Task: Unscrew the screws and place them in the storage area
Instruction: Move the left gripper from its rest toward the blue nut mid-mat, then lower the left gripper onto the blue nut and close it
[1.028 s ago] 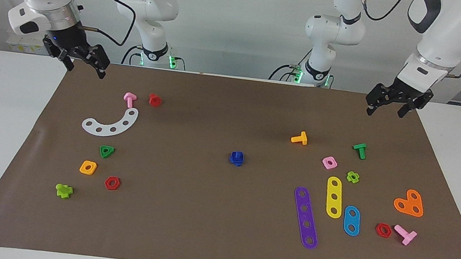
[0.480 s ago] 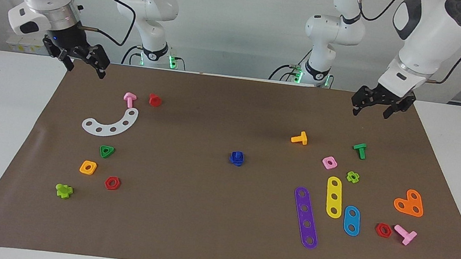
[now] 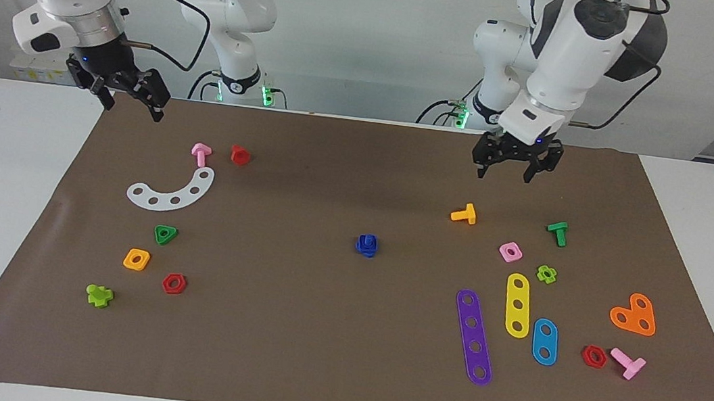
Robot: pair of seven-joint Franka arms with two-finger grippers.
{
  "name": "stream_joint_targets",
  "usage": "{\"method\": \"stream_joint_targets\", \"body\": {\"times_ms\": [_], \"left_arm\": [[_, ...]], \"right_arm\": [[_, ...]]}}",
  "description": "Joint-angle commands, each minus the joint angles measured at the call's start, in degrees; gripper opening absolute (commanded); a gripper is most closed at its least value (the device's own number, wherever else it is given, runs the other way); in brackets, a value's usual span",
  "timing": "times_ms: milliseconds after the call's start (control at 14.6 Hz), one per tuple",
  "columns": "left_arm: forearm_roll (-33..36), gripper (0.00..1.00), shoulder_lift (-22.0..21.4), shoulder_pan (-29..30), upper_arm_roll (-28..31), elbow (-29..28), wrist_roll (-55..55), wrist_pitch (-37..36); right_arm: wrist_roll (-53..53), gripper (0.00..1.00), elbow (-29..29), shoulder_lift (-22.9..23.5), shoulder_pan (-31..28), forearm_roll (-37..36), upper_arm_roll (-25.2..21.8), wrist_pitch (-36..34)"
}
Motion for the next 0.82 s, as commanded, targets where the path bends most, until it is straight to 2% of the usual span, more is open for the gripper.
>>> {"method": "stream_joint_targets", "body": {"times_ms": [0,274,480,617,754], "left_arm": [[-0.60,0.99,6.06,-5.29,0.89,1.55,-6.92,5.89],[-0.52,0.99,11.51,-10.20,1.07,2.96,-9.31,10.73],[-0.17,0.98,19.06,-12.50,1.07,6.11,-13.69,16.34],[-0.25,0.96,23.72,-14.00,1.16,8.83,-16.06,17.50],[-0.08,0.96,25.15,-14.09,1.07,9.20,-17.04,19.96]], "right_arm": [[-1.16,1.00,-0.80,-0.87,-0.46,1.24,0.15,0.17],[-1.16,1.00,-0.71,-0.87,-0.46,1.24,0.15,0.17],[-1.16,1.00,-0.80,-0.87,-0.46,1.24,0.15,0.17],[-1.16,1.00,-0.71,-0.87,-0.46,1.24,0.15,0.17],[-1.16,1.00,-0.80,-0.87,-0.46,1.24,0.24,0.17]]}}
